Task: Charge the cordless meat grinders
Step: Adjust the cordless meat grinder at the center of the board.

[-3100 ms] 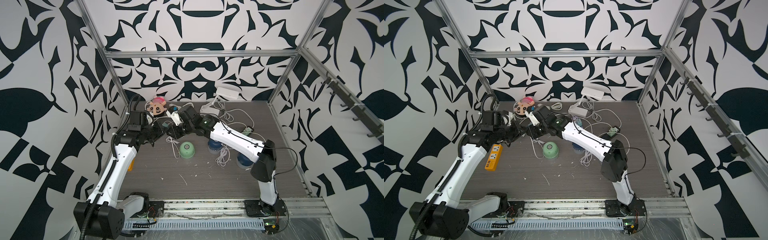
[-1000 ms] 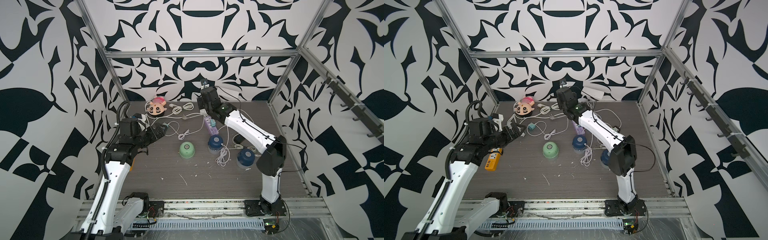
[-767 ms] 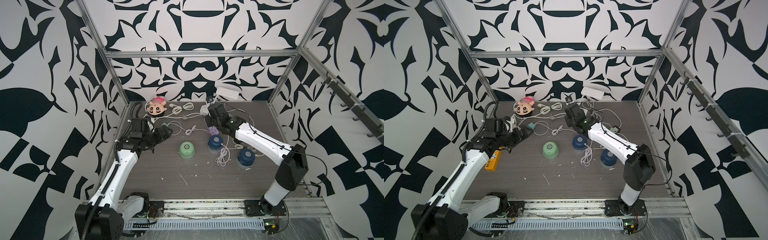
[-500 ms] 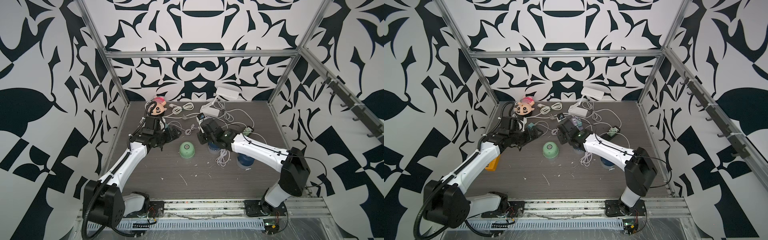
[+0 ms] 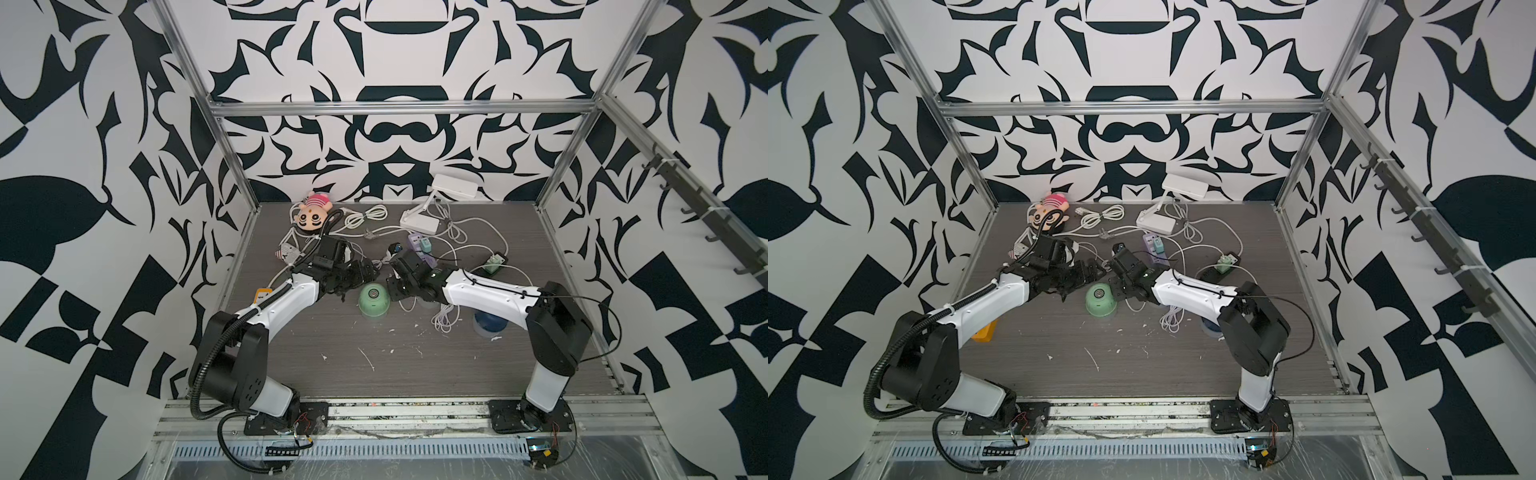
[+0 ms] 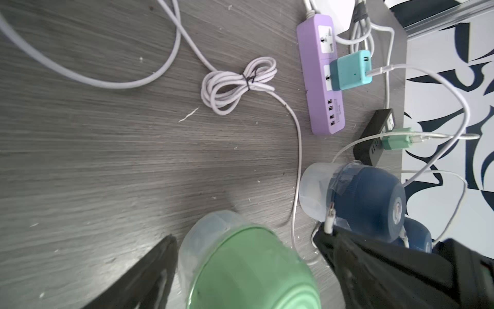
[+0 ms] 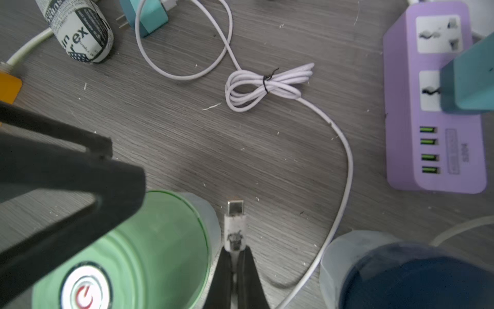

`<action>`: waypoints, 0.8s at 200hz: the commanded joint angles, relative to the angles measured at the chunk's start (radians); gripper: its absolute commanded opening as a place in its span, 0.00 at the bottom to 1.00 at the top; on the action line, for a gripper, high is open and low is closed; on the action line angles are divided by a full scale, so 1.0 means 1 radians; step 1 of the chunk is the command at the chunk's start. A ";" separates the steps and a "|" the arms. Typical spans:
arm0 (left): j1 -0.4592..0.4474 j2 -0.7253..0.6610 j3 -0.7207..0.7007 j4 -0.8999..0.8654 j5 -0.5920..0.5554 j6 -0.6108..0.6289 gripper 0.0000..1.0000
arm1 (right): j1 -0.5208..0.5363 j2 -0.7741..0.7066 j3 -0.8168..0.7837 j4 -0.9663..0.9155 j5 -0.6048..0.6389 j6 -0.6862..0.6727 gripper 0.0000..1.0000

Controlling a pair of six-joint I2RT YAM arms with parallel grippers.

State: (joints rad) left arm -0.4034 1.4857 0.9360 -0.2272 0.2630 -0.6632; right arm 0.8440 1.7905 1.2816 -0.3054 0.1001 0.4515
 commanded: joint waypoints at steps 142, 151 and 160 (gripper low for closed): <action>-0.234 -0.301 -0.232 0.093 -0.065 -0.251 0.93 | -0.068 -0.112 -0.104 -0.008 -0.090 0.015 0.00; -0.243 -0.319 -0.233 0.059 -0.100 -0.244 0.92 | -0.068 -0.108 -0.100 -0.009 -0.095 0.011 0.00; -0.247 -0.342 -0.233 0.023 -0.136 -0.228 0.92 | -0.069 -0.104 -0.095 -0.013 -0.100 0.009 0.00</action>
State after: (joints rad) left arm -0.6331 1.1973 0.7174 -0.1406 0.2203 -0.8856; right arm 0.7784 1.7061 1.1797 -0.3168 0.0200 0.4843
